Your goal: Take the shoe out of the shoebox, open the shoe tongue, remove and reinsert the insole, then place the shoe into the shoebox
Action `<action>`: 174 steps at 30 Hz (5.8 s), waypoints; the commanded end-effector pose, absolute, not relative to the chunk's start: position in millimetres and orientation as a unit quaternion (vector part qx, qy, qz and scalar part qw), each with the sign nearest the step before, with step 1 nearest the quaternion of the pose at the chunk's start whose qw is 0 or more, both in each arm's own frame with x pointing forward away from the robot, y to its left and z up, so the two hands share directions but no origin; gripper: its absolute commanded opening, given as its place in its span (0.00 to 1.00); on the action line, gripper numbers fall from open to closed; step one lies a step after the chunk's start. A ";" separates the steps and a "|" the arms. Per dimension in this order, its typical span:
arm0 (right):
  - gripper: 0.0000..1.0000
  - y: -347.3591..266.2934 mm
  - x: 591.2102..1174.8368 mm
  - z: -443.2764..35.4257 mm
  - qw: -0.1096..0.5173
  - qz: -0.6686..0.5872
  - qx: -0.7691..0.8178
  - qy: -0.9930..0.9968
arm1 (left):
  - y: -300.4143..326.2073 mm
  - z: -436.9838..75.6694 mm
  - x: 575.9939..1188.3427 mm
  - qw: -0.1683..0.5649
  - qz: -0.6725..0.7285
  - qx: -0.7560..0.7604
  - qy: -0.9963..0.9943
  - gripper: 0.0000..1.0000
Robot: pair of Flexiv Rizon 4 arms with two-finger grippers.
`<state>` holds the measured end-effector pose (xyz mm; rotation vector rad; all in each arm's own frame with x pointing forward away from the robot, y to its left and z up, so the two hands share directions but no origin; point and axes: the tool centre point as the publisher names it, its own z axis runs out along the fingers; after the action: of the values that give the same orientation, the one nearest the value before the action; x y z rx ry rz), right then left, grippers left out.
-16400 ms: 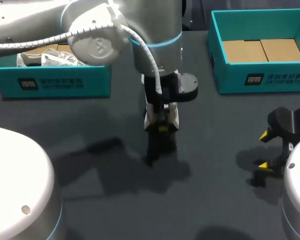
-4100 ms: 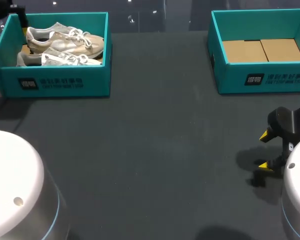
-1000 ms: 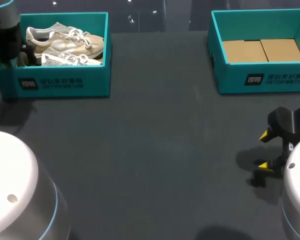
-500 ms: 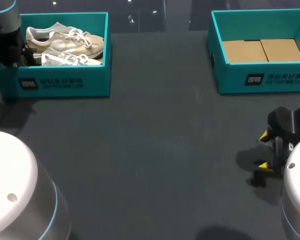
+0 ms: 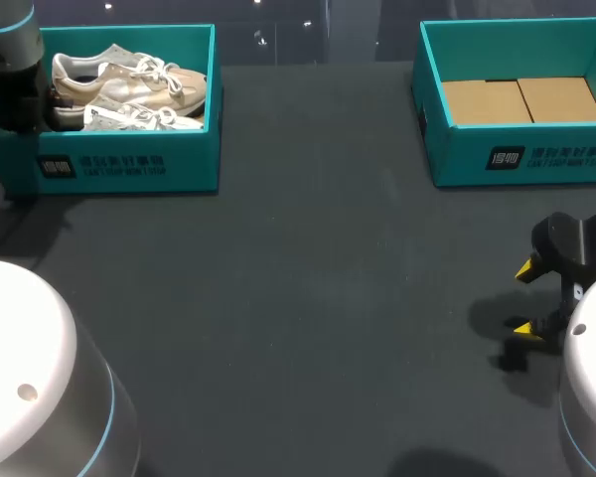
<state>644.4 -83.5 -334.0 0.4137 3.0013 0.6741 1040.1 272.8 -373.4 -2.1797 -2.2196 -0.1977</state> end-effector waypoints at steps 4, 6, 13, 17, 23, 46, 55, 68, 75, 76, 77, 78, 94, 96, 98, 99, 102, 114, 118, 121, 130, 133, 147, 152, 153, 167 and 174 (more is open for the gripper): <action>1.00 -83.5 642.0 -333.5 0.021 0.216 0.134 0.967 | 272.8 -373.6 1038.6 0.013 -0.067 -0.699 -0.712 0.00; 1.00 -83.5 642.0 -333.5 0.021 0.216 0.134 0.967 | 274.9 -373.1 1038.0 0.013 -0.067 -0.700 -0.711 0.00; 1.00 -83.5 642.0 -333.5 0.021 0.216 0.134 0.967 | 286.6 -368.5 1035.4 0.012 -0.071 -0.703 -0.708 0.00; 1.00 -83.5 642.0 -333.5 0.021 0.216 0.134 0.967 | 294.1 -362.2 1034.1 0.010 -0.072 -0.703 -0.708 0.00; 1.00 -83.5 642.0 -333.5 0.021 0.216 0.134 0.967 | 300.4 -351.1 1030.3 0.001 -0.068 -0.705 -0.706 0.00; 1.00 -83.5 642.0 -333.5 0.021 0.216 0.134 0.967 | 308.9 -288.0 1031.4 -0.042 -0.062 -0.706 -0.705 0.00; 1.00 -83.5 642.0 -333.5 0.021 0.216 0.134 0.967 | 309.8 -250.6 1035.2 -0.027 -0.065 -0.702 -0.708 0.00; 1.00 -83.5 642.0 -333.5 0.021 0.216 0.134 0.967 | 302.5 -187.7 1020.0 -0.015 -0.080 -0.709 -0.701 0.00; 1.00 -83.5 642.0 -333.5 0.021 0.216 0.134 0.967 | 288.6 -163.7 994.8 0.008 -0.111 -0.707 -0.698 0.00; 1.00 -83.5 642.0 -333.5 0.021 0.216 0.134 0.967 | 284.1 -157.9 989.0 0.014 -0.109 -0.704 -0.702 0.00; 1.00 -83.5 642.0 -333.5 0.021 0.216 0.134 0.967 | 281.3 -152.4 985.1 0.014 -0.101 -0.705 -0.702 0.00; 1.00 -83.5 642.0 -333.5 0.021 0.216 0.134 0.967 | 279.1 -146.4 981.1 0.012 -0.093 -0.710 -0.697 0.00; 1.00 -83.5 642.0 -333.5 0.021 0.216 0.134 0.967 | 276.3 -145.7 974.4 0.011 -0.095 -0.713 -0.695 0.00; 1.00 -83.5 642.0 -333.5 0.021 0.216 0.134 0.967 | 268.2 -141.9 960.3 0.010 -0.105 -0.707 -0.699 0.00; 1.00 -83.5 642.0 -333.5 0.021 0.216 0.134 0.967 | 259.5 -135.8 944.1 0.008 -0.103 -0.711 -0.696 0.00; 1.00 -83.5 642.0 -333.5 0.021 0.216 0.134 0.967 | 254.5 -133.7 935.6 0.010 -0.103 -0.712 -0.695 0.00; 1.00 -83.5 642.0 -333.5 0.021 0.216 0.134 0.967 | 238.0 -131.9 911.4 0.017 -0.107 -0.717 -0.688 0.00; 1.00 -83.5 642.0 -333.5 0.021 0.216 0.134 0.967 | 174.8 -142.6 849.1 0.040 -0.129 -0.712 -0.690 0.00; 1.00 -83.5 642.0 -333.5 0.021 0.216 0.134 0.967 | 174.8 -142.6 849.1 0.040 -0.129 -0.712 -0.690 0.00; 1.00 -83.5 642.0 -333.5 0.021 0.216 0.134 0.967 | 174.8 -142.6 849.1 0.040 -0.129 -0.712 -0.690 0.00; 1.00 -83.5 642.0 -333.5 0.021 0.216 0.134 0.967 | 144.9 -168.4 825.9 0.051 -0.122 -0.718 -0.684 0.00; 1.00 -83.5 642.0 -333.5 0.021 0.216 0.134 0.967 | 125.0 -181.5 812.0 0.058 -0.127 -0.725 -0.675 0.00; 1.00 -83.5 642.0 -333.5 0.021 0.216 0.134 0.967 | 82.9 -202.2 789.2 0.068 -0.108 -0.734 -0.667 0.00; 1.00 -83.5 642.0 -333.5 0.021 0.216 0.134 0.967 | 82.9 -202.2 789.2 0.068 -0.108 -0.734 -0.667 0.00; 1.00 -83.5 642.0 -333.5 0.021 0.216 0.134 0.967 | 82.9 -202.2 789.2 0.068 -0.108 -0.734 -0.667 0.00; 1.00 -83.5 642.0 -333.5 0.021 0.216 0.134 0.967 | 17.6 -239.1 768.6 0.080 -0.111 -0.731 -0.669 0.00; 1.00 -83.5 642.0 -333.5 0.021 0.216 0.134 0.967 | 5.6 -246.4 766.6 0.080 -0.118 -0.724 -0.675 0.00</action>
<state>644.4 -83.5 -334.0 0.4136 3.0013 0.6741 761.6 12.9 -246.3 -2.1840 -2.0310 -0.3433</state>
